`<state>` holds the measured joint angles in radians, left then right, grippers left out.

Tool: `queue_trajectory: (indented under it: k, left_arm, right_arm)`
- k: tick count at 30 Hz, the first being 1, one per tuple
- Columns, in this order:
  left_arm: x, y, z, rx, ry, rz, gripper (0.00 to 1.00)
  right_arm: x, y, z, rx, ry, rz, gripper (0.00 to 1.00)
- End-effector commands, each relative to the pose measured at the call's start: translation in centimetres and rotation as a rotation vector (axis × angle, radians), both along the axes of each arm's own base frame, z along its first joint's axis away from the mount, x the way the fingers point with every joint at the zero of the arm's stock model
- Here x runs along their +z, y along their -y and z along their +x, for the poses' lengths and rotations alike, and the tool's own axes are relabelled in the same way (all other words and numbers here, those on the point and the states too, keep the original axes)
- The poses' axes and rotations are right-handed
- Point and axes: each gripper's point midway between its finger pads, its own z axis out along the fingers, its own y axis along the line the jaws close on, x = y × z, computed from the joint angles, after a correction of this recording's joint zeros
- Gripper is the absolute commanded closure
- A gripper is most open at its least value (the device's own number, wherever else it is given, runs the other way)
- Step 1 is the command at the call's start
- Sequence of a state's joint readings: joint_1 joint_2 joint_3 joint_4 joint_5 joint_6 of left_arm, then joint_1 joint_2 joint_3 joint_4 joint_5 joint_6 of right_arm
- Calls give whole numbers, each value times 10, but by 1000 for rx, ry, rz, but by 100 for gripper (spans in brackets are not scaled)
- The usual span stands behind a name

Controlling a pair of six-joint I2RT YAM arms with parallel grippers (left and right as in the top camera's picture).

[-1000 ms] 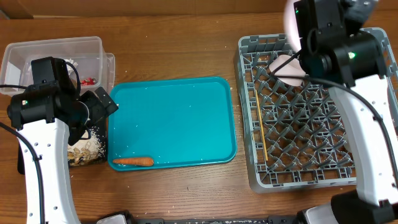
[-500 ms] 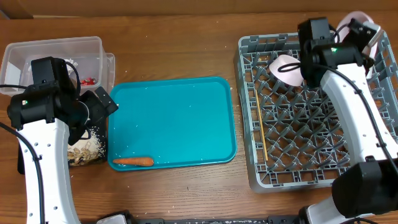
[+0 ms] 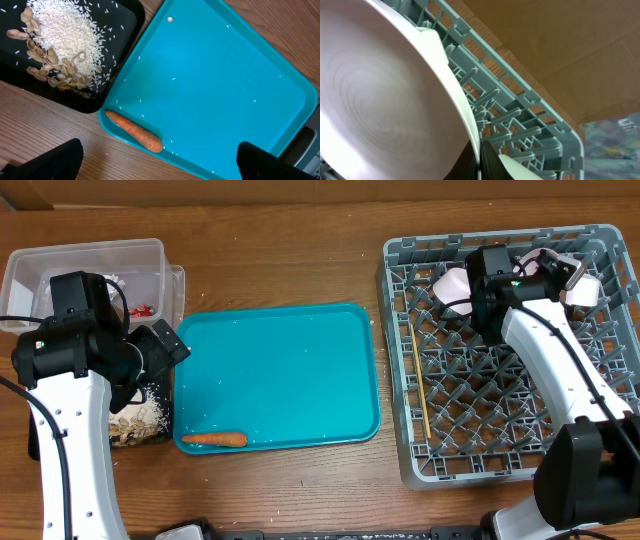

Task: Sort waste into correct bins and load items into the dishwasher
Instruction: 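Stand the white plate upright in the rack's upper middle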

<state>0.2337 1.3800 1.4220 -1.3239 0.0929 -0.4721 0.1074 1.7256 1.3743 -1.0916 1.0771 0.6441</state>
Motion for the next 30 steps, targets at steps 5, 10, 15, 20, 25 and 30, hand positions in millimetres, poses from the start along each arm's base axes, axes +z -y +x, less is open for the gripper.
queue_trajectory:
  k: [5, 10, 15, 20, 25, 30]
  left_arm:
    - [9, 0, 0, -6, 31, 9, 0]
    - [9, 0, 0, -6, 30, 9, 0]
    - [9, 0, -1, -7, 29, 9, 0]
    - [8, 0, -2, -6, 23, 7, 0]
    - [8, 2, -4, -9, 16, -2, 0]
    - [4, 6, -14, -9, -29, -18, 0]
  right_arm:
    - [-12, -43, 12, 104, 17, 126, 96]
    - [-37, -106, 9, 292, -115, 283, 35]
    - [-23, -130, 5, 363, -87, 320, 31]
    - [12, -130, 1, 393, 14, 424, 22]
    - [44, -125, -6, 489, 75, 585, 5]
    - [48, -116, -14, 574, 68, 788, 2]
